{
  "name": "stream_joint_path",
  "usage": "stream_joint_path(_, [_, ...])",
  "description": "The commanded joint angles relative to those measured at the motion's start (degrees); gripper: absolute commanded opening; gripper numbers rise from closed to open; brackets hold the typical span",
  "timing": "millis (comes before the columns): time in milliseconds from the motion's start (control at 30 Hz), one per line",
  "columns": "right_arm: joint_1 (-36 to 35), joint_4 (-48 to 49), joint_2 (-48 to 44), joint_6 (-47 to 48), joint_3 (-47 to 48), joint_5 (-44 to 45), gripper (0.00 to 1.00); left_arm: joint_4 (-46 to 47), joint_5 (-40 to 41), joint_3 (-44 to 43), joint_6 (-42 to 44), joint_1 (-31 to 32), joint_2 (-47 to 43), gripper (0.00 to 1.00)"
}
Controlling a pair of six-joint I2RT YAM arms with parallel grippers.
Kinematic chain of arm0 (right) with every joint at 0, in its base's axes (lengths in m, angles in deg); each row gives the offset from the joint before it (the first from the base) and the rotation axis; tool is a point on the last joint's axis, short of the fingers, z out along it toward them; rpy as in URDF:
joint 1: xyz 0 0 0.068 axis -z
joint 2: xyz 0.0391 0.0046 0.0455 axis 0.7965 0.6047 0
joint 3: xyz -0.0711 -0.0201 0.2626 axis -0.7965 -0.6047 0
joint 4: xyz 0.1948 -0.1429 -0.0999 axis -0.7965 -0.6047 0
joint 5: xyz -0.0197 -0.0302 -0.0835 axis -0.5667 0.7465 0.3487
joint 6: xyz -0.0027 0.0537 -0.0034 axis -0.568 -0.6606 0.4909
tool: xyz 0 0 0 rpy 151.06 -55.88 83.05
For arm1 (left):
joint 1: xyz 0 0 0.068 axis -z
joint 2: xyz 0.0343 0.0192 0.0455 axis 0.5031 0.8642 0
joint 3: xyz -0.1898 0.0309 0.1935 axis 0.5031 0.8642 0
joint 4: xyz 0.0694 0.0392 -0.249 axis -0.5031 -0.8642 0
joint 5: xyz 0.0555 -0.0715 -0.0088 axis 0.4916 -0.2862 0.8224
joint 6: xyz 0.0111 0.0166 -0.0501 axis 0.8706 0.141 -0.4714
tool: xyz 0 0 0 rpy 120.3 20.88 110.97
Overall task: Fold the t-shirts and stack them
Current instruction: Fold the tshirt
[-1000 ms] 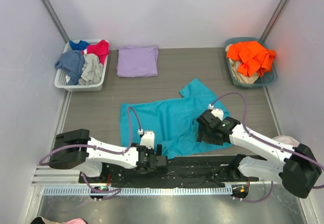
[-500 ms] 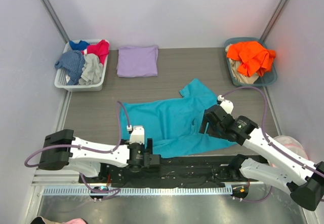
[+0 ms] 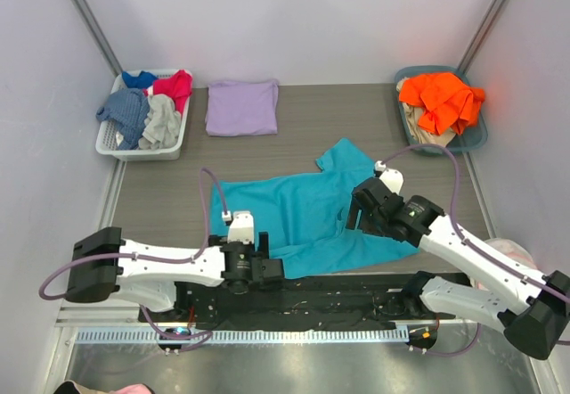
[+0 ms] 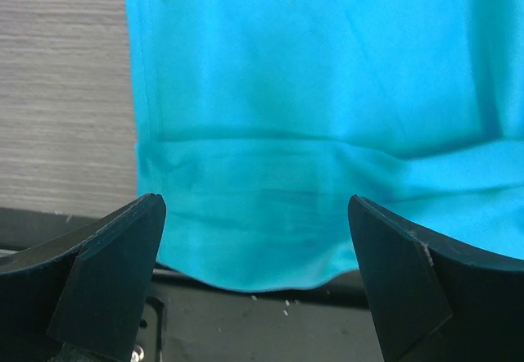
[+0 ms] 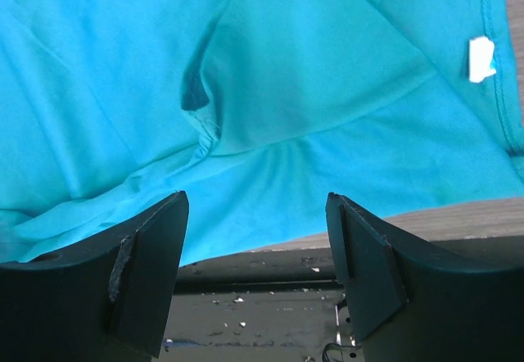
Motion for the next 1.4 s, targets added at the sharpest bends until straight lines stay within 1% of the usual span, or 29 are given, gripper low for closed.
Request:
stream_joint_path(0, [-0.3, 3.9, 1.9, 1.8, 3.0, 1.4, 0.76, 8.5, 3.6, 3.5, 7.7, -6.9, -4.1, 1.00])
stream_joint_path(33, [-0.3, 4.6, 2.3, 2.0, 3.0, 1.0, 0.76, 13.2, 2.7, 5.2, 9.6, -10.6, -4.9, 1.00])
stream_joint_path(67, [-0.3, 4.8, 2.6, 2.3, 3.0, 0.9, 0.76, 15.3, 2.2, 5.9, 14.0, -12.4, -6.0, 1.00])
stream_joint_path(100, [-0.2, 4.9, 2.9, 2.4, 2.8, 1.0, 0.76, 17.6, 1.6, 6.7, 16.0, -14.2, -6.6, 1.00])
stream_joint_path(133, [-0.3, 5.2, 3.4, 2.6, 2.6, 0.9, 0.76, 21.7, 1.0, 7.9, 18.3, -17.8, -7.1, 1.00])
stream_joint_path(167, [-0.3, 5.2, 3.7, 2.8, 2.4, 1.0, 0.76, 23.6, -0.2, 8.3, 21.8, -19.6, -7.3, 1.00])
stream_joint_path(233, [-0.2, 5.8, 4.0, 3.0, 1.8, 1.0, 0.76, 28.1, -1.5, 8.8, 25.5, -23.9, -6.9, 1.00])
stream_joint_path(267, [-0.2, 6.1, 4.2, 3.2, 1.4, 0.8, 0.76, 29.4, -2.4, 8.6, 28.6, -25.0, -6.4, 1.00])
stream_joint_path(333, [-0.3, 6.8, 4.5, 3.4, 1.0, 0.8, 0.76, 32.8, -3.4, 7.8, 31.0, -27.8, -4.0, 1.00])
stream_joint_path(500, [-0.3, 7.6, 5.1, 3.6, 0.0, 0.5, 0.76, 38.8, -8.0, 5.8, 36.3, -31.7, 3.4, 1.00])
stream_joint_path(567, [-0.3, 7.9, 5.2, 3.7, -0.2, 0.5, 0.76, 41.4, -9.4, 5.4, 36.9, -33.3, 6.8, 1.00])
stream_joint_path(733, [-0.2, 8.1, 5.6, 3.8, -1.1, 0.6, 0.76, 47.0, -14.4, 7.1, 37.7, -37.3, 11.5, 1.00])
stream_joint_path(900, [-0.2, 8.6, 5.8, 3.9, -1.8, 0.8, 0.76, 48.3, -16.0, 8.2, 39.9, -41.5, 13.5, 1.00])
stream_joint_path(1033, [-0.3, 9.3, 7.2, 4.3, -1.7, 0.6, 0.76, 47.9, -16.1, 8.2, 42.3, -45.6, 13.5, 1.00])
stream_joint_path(1133, [-0.2, 9.7, 7.9, 4.5, -1.4, 0.4, 0.76, 48.8, -17.1, 7.8, 43.6, -47.4, 13.6, 1.00])
stream_joint_path(1267, [-0.2, 9.9, 8.8, 4.6, -1.1, 0.8, 0.76, 47.6, -16.7, 4.9, 45.4, -47.6, 15.2, 1.00])
stream_joint_path(1367, [-0.3, 10.0, 8.6, 4.7, -1.3, 1.2, 0.76, 47.1, -16.9, 1.9, 48.6, -47.6, 15.2, 1.00])
